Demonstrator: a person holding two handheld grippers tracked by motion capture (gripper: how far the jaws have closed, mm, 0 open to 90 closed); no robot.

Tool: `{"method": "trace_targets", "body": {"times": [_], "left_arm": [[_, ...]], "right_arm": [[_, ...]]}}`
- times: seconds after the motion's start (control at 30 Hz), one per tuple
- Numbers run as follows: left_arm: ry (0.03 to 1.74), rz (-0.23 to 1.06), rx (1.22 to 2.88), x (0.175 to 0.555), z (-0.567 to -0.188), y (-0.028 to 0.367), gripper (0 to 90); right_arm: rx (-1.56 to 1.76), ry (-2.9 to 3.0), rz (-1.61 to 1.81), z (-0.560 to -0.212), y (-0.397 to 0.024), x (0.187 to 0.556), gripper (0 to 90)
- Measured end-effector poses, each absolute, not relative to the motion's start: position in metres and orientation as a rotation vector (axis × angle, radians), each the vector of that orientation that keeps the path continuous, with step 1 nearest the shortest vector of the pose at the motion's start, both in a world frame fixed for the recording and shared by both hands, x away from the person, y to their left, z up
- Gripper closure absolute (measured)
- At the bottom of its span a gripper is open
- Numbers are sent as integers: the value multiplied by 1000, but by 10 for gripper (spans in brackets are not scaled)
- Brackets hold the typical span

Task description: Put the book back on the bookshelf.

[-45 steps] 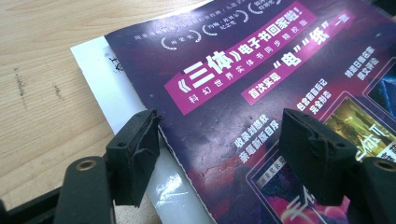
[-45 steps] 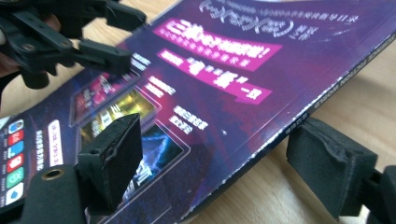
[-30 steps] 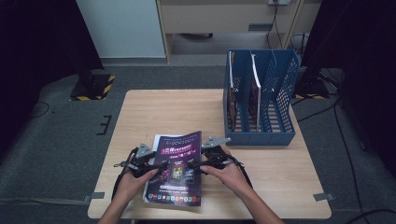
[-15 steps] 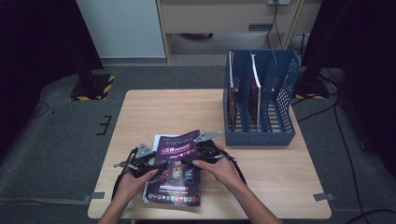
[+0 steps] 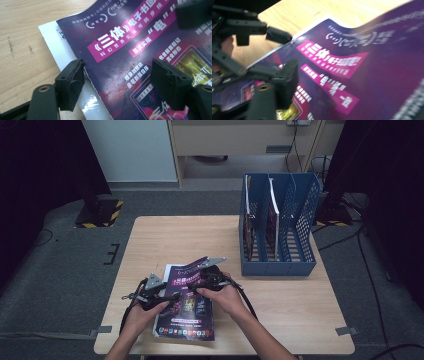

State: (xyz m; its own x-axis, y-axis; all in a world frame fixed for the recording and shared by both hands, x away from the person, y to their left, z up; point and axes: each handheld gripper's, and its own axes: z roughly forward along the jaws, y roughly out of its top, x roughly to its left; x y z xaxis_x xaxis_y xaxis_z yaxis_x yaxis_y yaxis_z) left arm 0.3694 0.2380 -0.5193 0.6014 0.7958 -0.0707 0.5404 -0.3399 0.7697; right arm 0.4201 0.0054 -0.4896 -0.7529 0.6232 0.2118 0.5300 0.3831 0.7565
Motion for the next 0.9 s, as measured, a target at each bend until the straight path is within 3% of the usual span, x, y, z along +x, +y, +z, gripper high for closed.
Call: {"method": "trace_targets", "body": {"times": [0.1, 0.33, 0.9], "left_arm": [[1054, 408, 2036, 370, -519, 238, 237], [1051, 387, 2022, 371, -519, 237, 215], [1082, 350, 1975, 372, -517, 241, 192]], "right_arm": [[1088, 2482, 1340, -488, 2, 424, 550], [1102, 2422, 1407, -480, -8, 431, 739], [1001, 2356, 1422, -458, -11, 434, 793]]}}
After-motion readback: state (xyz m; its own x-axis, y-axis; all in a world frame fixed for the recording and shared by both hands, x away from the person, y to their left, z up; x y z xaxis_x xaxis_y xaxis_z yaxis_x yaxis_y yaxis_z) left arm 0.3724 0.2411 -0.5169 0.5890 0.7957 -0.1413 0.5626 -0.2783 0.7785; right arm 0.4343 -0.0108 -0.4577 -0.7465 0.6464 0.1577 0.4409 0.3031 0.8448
